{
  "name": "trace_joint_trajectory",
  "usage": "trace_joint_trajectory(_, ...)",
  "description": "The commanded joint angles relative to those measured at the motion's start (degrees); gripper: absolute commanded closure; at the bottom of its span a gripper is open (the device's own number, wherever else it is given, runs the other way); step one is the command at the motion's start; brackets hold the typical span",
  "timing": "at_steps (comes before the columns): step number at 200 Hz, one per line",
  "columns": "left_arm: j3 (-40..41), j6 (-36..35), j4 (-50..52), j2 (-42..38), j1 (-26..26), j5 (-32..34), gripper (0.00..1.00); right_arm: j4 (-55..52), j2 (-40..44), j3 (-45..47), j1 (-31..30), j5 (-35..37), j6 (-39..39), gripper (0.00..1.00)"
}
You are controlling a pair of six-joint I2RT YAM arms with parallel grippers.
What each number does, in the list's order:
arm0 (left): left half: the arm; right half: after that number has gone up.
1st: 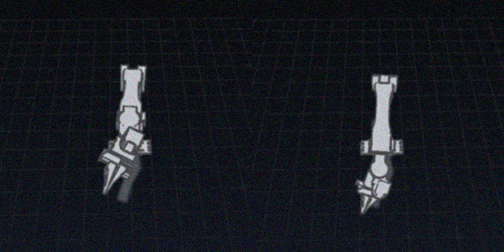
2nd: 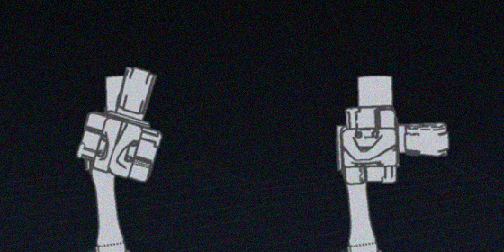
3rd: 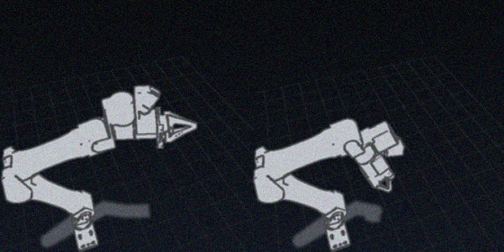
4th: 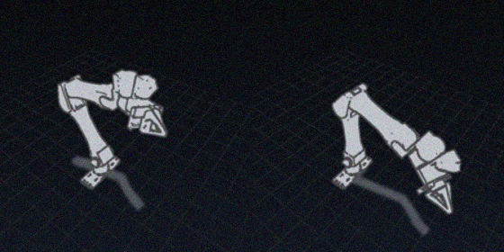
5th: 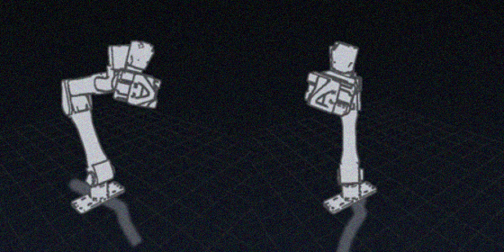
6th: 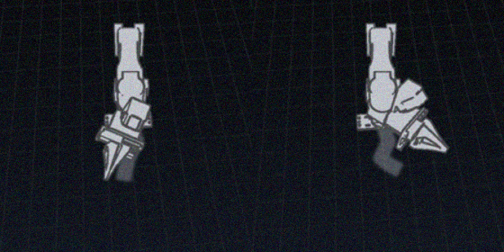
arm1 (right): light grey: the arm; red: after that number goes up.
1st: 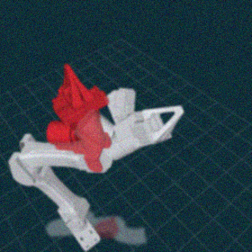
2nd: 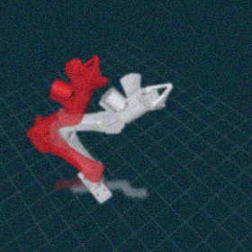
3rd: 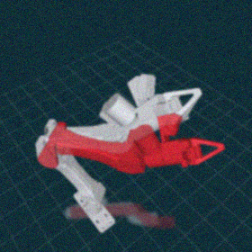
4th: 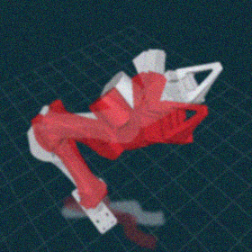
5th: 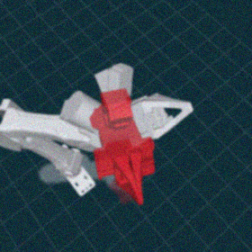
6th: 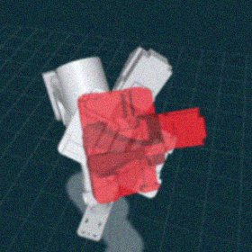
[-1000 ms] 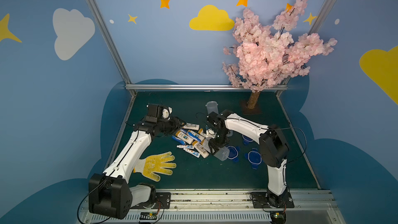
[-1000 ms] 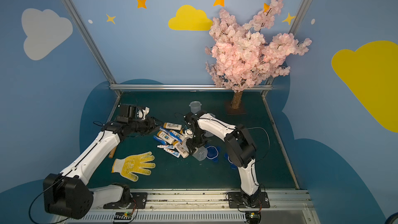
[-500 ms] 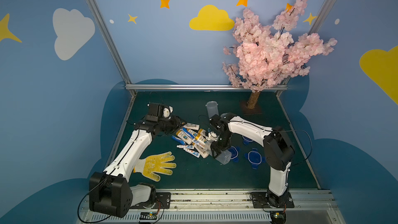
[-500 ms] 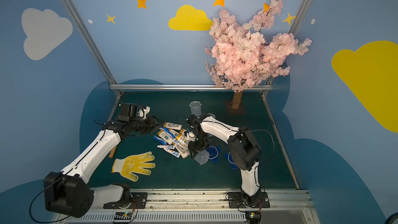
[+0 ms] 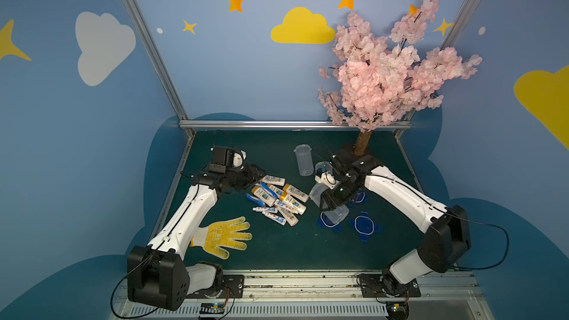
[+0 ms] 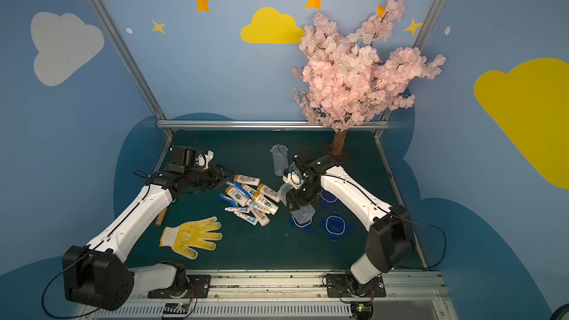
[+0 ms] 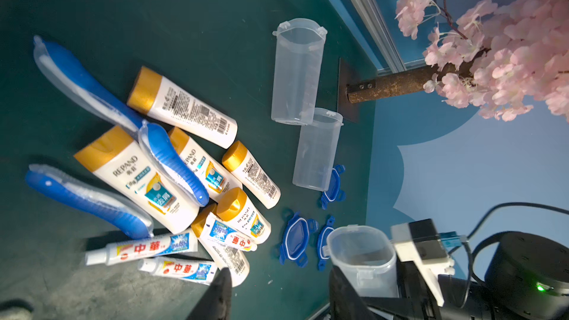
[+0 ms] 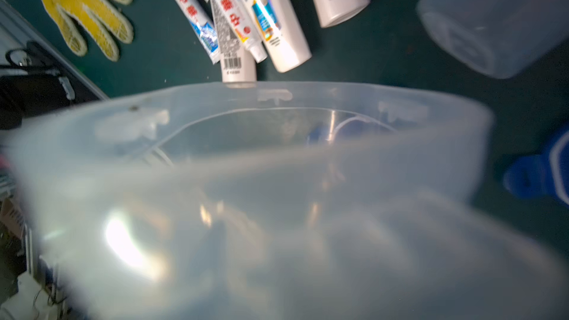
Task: Take out toiletry kits
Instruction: 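Pour the toiletry kits out of the container, then place the container at the center of the board.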
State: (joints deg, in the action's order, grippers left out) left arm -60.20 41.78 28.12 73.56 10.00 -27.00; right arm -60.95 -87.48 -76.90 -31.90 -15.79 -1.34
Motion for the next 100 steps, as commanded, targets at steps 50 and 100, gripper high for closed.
trace_joint_trajectory(50,-2.4,-2.6,2.0,-0.6,2.3,6.6,0.12,24.8,-4.5,4.9,17.3,2.4,-12.0,0.83)
trace_joint_trajectory(100,-2.3,-2.8,1.9,0.2,2.5,7.2,0.0,31.3,-14.9,0.9,17.7,4.1,-16.3,0.64)
